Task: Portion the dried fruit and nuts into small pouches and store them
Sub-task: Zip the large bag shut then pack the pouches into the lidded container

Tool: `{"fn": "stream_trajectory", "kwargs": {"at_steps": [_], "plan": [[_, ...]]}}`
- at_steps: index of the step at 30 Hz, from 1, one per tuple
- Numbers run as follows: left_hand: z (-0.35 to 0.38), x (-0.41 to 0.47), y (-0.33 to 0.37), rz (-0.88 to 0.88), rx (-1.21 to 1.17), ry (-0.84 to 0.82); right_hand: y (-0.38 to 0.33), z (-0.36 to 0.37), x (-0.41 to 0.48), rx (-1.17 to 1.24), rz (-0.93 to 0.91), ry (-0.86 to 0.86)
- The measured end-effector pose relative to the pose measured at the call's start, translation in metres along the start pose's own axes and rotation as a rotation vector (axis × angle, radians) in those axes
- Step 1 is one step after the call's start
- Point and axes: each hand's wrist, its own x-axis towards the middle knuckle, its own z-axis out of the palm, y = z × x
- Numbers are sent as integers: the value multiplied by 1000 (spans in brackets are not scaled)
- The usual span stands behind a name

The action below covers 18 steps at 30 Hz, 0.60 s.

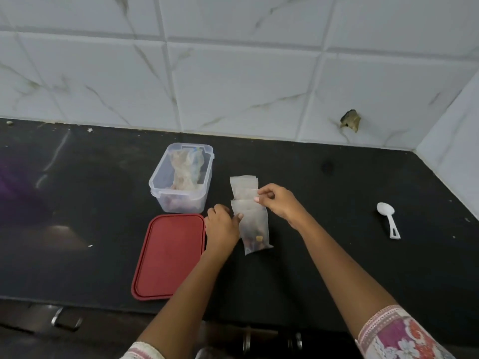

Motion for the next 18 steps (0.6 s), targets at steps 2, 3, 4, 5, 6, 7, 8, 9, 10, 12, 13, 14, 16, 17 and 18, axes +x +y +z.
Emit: {"fn": "stream_trajectory", "kwargs": {"at_steps": [2,3,4,5,6,7,8,9,10,12,13,14,16,17,18], "plan": [[4,-5,-4,-40,-38,-27,12,4,-8,50,43,17],[5,-7,-5,-45,-51,-37,17,7,-11,73,67,28],[6,-9,-6,-51,-64,-50,20,9,-13,96,89,37],[6,-11,-6,-58,-75,-69,24,11,-14,130,111,42],[7,-12,-7,-68,-87,-88,27,13,-15,174,130,45],[7,-14,-7,-78,-98,-102,28,14,-17,231,147,46],[7,-15,-7,-87,-113,-104,29,15,-19,287,161,45],[7,-17,-7,-92,-131,-96,30,16,-20,330,174,49],[8,-18,-7,-89,-155,-81,32,16,-20,356,184,49],[9,-17,-8,-83,-203,-37,34,17,-21,393,186,49],[10,-16,-8,-85,-225,-14,33,16,-20,404,186,48],[11,-14,-7,-89,-244,7,31,16,-19,407,185,51],[12,-8,-5,-106,-272,29,28,16,-14,419,187,75],[13,-5,-3,-123,-279,26,26,17,-11,431,193,91],[13,-2,-1,-145,-284,22,23,18,-8,444,199,107]]}}
